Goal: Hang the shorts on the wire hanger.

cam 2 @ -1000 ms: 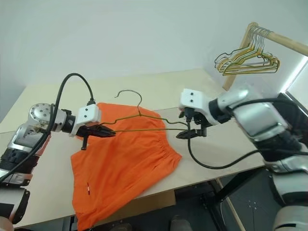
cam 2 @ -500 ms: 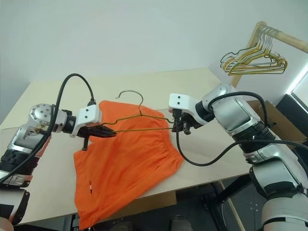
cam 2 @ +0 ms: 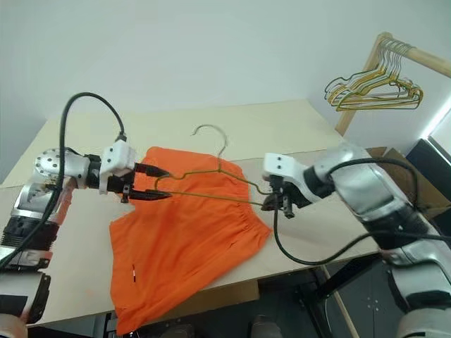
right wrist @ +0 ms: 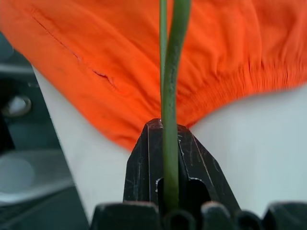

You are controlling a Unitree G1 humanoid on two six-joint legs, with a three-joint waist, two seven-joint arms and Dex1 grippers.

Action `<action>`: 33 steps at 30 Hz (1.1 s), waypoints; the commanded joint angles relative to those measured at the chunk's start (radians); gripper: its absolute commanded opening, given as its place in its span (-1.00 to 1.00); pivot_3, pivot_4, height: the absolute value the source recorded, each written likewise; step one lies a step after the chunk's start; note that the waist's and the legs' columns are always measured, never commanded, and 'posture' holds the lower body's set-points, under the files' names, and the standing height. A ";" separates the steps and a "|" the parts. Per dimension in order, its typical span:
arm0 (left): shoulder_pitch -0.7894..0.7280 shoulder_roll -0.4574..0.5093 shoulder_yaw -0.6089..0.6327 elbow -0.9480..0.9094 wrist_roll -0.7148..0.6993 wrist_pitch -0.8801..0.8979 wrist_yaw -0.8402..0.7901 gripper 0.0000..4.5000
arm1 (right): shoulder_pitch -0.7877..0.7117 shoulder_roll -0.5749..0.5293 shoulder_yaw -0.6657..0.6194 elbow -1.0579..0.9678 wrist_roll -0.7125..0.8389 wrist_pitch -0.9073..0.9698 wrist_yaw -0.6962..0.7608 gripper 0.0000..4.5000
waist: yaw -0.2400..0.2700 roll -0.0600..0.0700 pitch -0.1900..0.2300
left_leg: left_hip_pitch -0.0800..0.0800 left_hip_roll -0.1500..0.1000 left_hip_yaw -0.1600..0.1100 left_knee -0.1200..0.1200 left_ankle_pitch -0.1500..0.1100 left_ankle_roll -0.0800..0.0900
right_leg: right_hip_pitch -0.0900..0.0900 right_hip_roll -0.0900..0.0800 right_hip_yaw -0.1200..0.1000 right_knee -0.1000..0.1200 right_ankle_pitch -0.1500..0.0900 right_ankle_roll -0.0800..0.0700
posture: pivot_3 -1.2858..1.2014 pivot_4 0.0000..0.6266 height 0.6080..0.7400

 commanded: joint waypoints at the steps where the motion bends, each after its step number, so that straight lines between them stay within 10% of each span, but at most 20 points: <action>1: -0.014 0.008 0.070 -0.007 -0.059 0.032 0.012 0.78 | 0.102 -0.033 -0.157 -0.091 0.082 0.197 -0.086 -1.00 | 0.002 0.000 0.000 | 0.000 0.000 0.000 0.000 0.000 0.000 | 0.000 0.000 0.000 0.000 0.000 0.000 | -0.02 -1.00 1.00; 8: 0.130 0.000 0.113 -0.243 -0.159 0.139 0.041 0.99 | 0.312 -0.025 -0.408 -0.110 0.256 0.653 -0.208 -1.00 | 0.005 0.000 0.000 | 0.000 0.001 0.000 0.000 0.000 0.000 | 0.001 -0.001 0.000 0.000 0.000 0.000 | -0.04 -1.00 1.00; 33: 0.291 0.015 0.151 -0.523 -0.270 0.248 0.170 0.99 | 0.335 -0.109 -0.304 0.212 0.641 0.655 -0.288 -1.00 | 0.014 0.001 -0.001 | 0.015 0.001 -0.001 -0.002 -0.007 0.009 | 0.014 0.000 0.003 -0.003 0.001 0.000 | 0.02 -1.00 1.00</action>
